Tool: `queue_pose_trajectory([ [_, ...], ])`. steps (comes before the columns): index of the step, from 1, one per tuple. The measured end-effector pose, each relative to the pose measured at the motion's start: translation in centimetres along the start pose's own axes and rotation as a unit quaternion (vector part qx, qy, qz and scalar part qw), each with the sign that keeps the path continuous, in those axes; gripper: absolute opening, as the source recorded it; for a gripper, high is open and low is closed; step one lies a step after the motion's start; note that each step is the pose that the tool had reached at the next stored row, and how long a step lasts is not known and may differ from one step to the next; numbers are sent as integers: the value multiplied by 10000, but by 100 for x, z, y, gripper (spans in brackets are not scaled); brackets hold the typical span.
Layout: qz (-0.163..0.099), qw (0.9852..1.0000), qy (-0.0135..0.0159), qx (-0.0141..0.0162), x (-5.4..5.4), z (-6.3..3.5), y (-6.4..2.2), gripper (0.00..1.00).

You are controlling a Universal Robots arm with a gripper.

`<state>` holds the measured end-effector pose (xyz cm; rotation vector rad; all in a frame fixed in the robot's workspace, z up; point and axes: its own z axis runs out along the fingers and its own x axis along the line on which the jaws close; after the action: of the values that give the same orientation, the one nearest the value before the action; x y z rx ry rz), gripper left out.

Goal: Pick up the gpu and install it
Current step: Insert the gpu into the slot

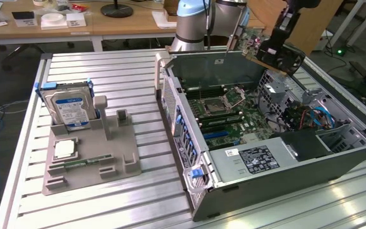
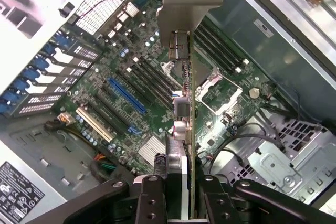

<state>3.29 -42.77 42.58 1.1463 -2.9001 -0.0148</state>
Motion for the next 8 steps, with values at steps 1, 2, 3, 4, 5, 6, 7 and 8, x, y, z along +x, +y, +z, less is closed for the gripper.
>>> queue_pose_trajectory([
  [1,-60,10000,1,1,0,0,0,28],
  [2,-121,9999,2,2,0,0,0,28],
  [3,-183,9998,3,3,0,0,0,28],
  [4,-253,9997,4,5,0,0,0,28],
  [5,-327,9995,6,6,0,0,0,28],
  [6,-408,9992,7,7,0,0,0,28],
  [7,-489,9988,9,9,0,0,0,28],
  [8,-568,9984,10,10,0,0,0,28],
])
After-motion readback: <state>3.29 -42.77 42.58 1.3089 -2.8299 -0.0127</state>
